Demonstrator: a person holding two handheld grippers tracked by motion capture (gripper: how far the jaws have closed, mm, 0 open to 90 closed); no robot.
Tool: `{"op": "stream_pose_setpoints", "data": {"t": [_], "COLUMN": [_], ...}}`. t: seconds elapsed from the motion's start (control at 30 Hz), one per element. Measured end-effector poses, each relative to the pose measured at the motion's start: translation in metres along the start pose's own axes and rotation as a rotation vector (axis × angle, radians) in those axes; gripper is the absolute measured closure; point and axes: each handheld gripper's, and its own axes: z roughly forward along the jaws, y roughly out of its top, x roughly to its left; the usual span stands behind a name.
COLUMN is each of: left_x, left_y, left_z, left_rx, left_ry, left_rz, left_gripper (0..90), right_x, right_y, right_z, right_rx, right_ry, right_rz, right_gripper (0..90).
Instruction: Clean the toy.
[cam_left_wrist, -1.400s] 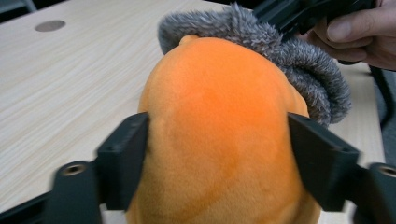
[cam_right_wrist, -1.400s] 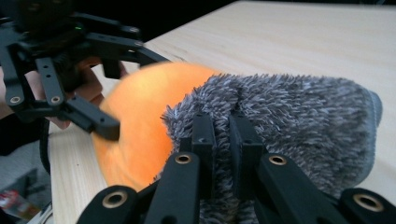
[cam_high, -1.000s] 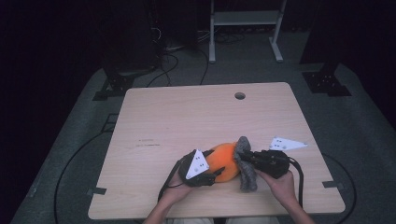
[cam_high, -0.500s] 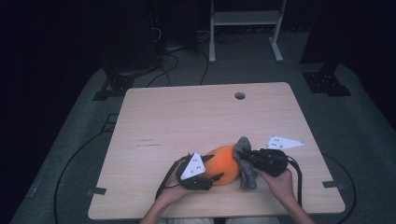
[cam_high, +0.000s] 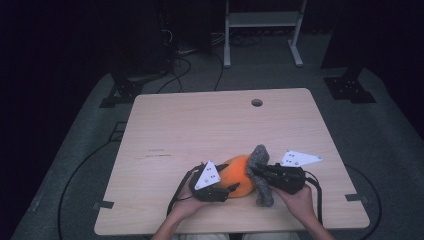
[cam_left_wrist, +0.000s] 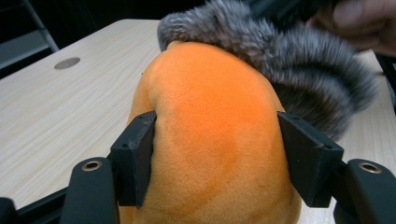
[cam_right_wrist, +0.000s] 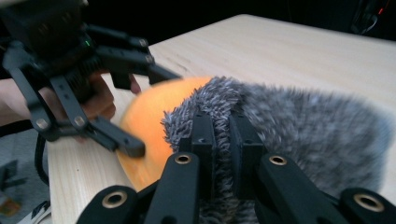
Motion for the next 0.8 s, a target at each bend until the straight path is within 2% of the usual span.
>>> {"op": "stream_pose_setpoints", "data": {"t": [0.03,0.07,0.1,0.17,0.2,0.23,0.27,0.3,0.37,0.4,0.47,0.53,0.57,0.6,0.67,0.7,0.77,0.8], "left_x": [0.0,0.001,0.003,0.005,0.004,0.004,0.001,0.001,-0.003,-0.005,-0.002,0.003,0.003,0.005,0.008,0.01,0.012,0.011], "left_y": [0.0,0.0,0.0,-0.001,0.001,0.001,0.003,0.003,0.004,0.005,0.005,0.005,0.005,0.005,0.005,0.003,-0.003,-0.004], "left_z": [0.0,0.0,0.001,0.002,0.003,0.003,0.004,0.004,0.005,0.005,0.004,0.002,0.002,0.0,-0.002,-0.003,0.001,0.0], "left_rx": [0.0,-0.004,-0.006,-0.016,-0.016,-0.016,-0.015,-0.015,-0.007,-0.001,-0.006,-0.027,-0.027,-0.037,-0.021,-0.008,0.025,0.029], "left_ry": [0.0,0.003,0.003,0.001,-0.003,-0.003,-0.01,-0.01,-0.02,-0.019,-0.027,-0.033,-0.033,-0.038,-0.025,-0.023,-0.057,-0.049], "left_rz": [0.0,-0.019,-0.037,-0.067,-0.053,-0.053,-0.024,-0.024,0.0,0.014,-0.006,-0.047,-0.047,-0.072,-0.091,-0.101,-0.139,-0.123], "left_gripper": [31.6,31.3,31.3,31.3,31.4,31.6,31.9,32.2,32.6,32.9,30.6,21.6,17.9,14.7,10.3,10.3,16.0,21.1], "right_x": [0.0,-0.006,-0.006,-0.011,-0.009,-0.009,0.003,0.003,0.015,0.019,0.015,0.011,0.011,0.01,0.008,0.008,0.003,0.003], "right_y": [0.0,-0.007,-0.007,-0.011,-0.011,-0.011,-0.004,-0.004,0.008,0.014,0.011,0.006,0.004,0.003,0.002,0.002,-0.001,-0.003], "right_z": [0.0,0.0,0.0,-0.002,-0.007,-0.007,-0.012,-0.012,-0.01,-0.003,0.002,0.003,0.004,0.004,0.002,0.002,0.001,0.0], "right_rx": [0.0,0.017,0.017,0.062,0.073,0.073,0.02,0.02,-0.01,0.012,0.015,0.012,0.009,0.012,0.011,0.011,0.002,0.008], "right_ry": [0.0,-0.006,-0.006,-0.043,-0.066,-0.066,-0.06,-0.06,-0.047,-0.047,-0.033,-0.02,-0.016,-0.016,-0.021,-0.021,-0.006,-0.001], "right_rz": [0.0,0.033,0.033,0.031,0.011,0.011,-0.045,-0.045,-0.108,-0.143,-0.126,-0.102,-0.093,-0.092,-0.091,-0.091,-0.064,-0.066], "right_gripper": [81.4,81.4,81.4,81.3,81.3,81.3,81.3,81.3,81.3,81.2,81.3,81.2,81.2,81.2,81.2,81.2,81.2,81.2]}}
